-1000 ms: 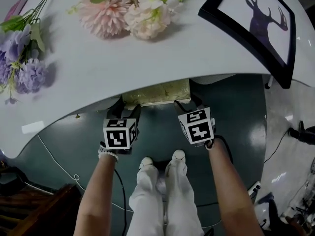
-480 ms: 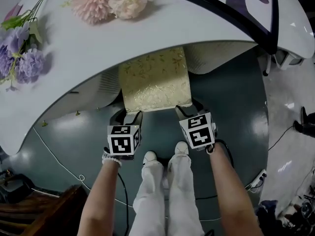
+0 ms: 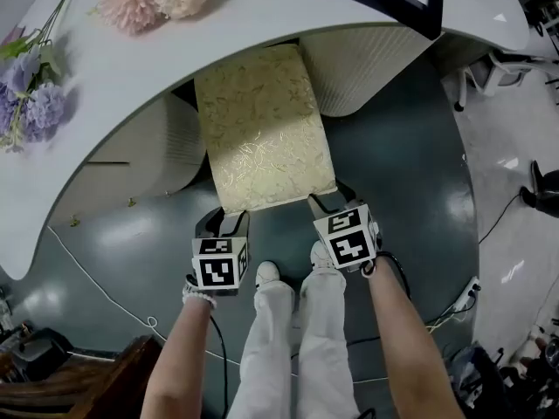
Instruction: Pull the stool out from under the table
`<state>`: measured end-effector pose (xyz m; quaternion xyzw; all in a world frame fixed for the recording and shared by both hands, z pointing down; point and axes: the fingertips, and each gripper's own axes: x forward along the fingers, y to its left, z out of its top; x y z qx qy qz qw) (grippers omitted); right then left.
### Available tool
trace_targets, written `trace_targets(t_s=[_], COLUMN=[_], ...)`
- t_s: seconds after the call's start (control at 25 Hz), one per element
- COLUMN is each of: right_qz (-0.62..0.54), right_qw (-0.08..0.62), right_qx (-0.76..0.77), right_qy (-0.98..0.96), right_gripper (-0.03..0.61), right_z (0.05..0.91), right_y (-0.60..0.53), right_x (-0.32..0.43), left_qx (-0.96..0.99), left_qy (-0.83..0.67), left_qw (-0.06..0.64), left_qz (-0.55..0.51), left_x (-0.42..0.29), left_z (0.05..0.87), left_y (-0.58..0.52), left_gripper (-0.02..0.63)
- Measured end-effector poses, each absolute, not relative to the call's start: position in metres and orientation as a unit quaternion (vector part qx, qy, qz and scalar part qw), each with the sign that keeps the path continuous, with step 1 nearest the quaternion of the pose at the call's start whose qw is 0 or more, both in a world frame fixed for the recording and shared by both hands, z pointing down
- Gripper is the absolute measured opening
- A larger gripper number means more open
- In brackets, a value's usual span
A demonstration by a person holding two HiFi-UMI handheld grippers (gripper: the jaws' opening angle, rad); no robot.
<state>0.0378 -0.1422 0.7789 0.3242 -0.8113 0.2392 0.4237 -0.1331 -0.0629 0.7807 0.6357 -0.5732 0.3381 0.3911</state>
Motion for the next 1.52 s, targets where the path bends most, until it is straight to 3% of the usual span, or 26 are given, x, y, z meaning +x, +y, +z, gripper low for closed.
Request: trace_targets(t_s=[1.52], right_qz=[0.350], right_qw=[0.432], right_qx=[0.456], right_qy=[-0.695], right_gripper=[0.256], right_z=[0.776], right_y=[0.051], right_x=[0.144], left_qx=[0.704], left_qy=[-0.406], left_qw=[0.365], left_qz=[0.454], left_x=[-0.052], left_z=[0.780], left_y=[0.068], left_gripper=[0.172])
